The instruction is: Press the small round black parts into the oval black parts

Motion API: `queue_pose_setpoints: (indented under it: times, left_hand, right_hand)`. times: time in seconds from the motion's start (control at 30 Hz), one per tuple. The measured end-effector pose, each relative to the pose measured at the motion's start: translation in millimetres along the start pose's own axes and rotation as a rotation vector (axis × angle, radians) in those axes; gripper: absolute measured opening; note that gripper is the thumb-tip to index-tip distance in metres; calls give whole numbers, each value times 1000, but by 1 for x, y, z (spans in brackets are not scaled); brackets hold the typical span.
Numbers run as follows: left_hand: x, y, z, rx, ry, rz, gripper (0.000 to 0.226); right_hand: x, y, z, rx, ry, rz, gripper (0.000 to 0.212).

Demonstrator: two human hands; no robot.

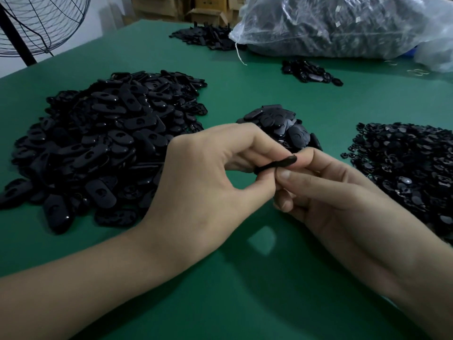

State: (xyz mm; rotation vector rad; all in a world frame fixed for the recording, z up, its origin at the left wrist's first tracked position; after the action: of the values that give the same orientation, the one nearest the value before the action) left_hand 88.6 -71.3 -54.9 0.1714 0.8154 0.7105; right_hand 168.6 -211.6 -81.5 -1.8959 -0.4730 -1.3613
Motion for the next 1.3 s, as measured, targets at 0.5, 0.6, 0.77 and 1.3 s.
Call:
queue_pose_setpoints:
  times: [0.5,0.6,0.77,1.3]
  left_hand:
    - [26,-9,-7,131,420,-331,27]
    - [22,-8,-1,326,218,-103,61]
    - [20,-1,16,428,162,-77,56]
    - [96,-44,94,274,256,517,54]
  right_hand:
    - [10,8,1,-240,187,-454,19]
    - [10,12,2,-230,89,-269,21]
    - [12,18,2,-173,-2,-195,17]
    - [47,18,-11,-430,375,-346,15]
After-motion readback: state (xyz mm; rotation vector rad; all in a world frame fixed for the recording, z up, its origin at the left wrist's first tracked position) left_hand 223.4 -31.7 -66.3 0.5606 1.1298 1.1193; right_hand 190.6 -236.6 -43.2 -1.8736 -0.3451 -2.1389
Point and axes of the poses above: each hand's wrist, its own z-axis towards the middle knuckle, its own y-axis out of the back of the hand, x = y × z, the point moved 3 cm from there along z, towards the middle knuckle, and after that the axes turned 7 degrees about -y, right-handed, at the moved point
